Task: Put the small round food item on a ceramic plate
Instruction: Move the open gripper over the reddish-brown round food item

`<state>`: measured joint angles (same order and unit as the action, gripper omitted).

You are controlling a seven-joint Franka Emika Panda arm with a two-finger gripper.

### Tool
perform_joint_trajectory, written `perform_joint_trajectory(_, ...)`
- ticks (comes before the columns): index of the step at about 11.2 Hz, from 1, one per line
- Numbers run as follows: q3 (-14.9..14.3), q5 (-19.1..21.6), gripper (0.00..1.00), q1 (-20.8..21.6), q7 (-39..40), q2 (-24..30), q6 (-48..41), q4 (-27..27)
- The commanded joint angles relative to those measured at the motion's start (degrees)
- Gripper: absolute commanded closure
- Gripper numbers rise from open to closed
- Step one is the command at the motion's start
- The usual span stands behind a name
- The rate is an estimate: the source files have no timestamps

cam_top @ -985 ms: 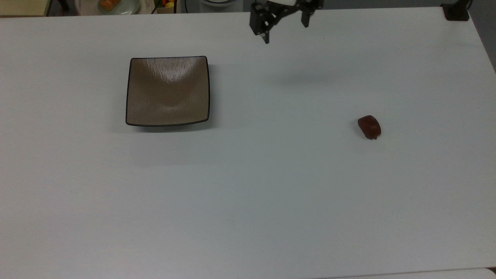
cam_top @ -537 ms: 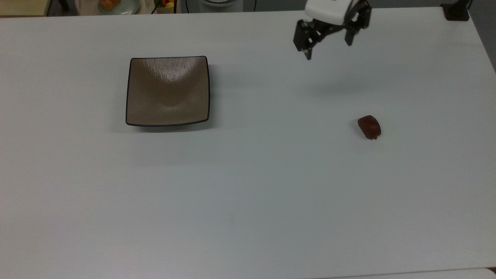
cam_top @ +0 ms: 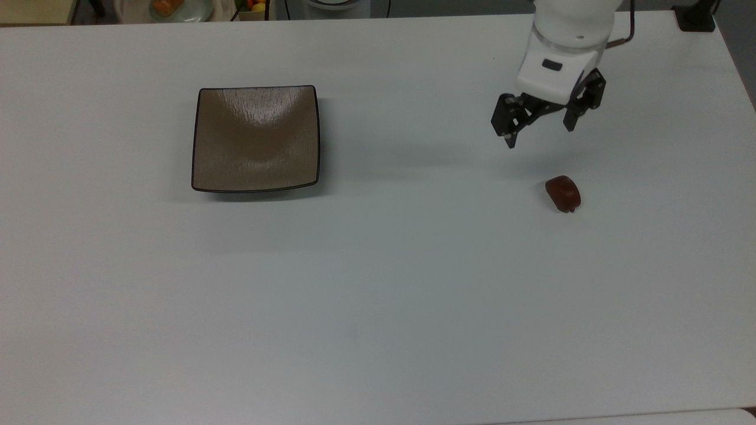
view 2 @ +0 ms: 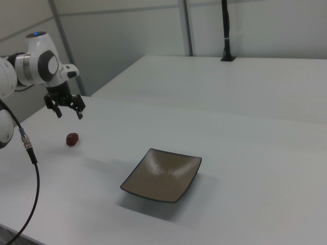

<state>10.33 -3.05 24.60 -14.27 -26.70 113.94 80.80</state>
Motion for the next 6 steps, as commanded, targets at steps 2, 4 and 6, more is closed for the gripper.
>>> perform_joint_trajectory(2,-0.40,-4.15,0.00,3.61,-5.41,-6.16,4.62,-2.58)
perform_joint_trajectory(4,-0.40,-4.77,0.00,3.96,-6.29,-8.71,5.68,-3.89)
perform_joint_trajectory(6,-0.40,-4.77,0.00,4.66,-6.38,-10.56,7.87,-4.34)
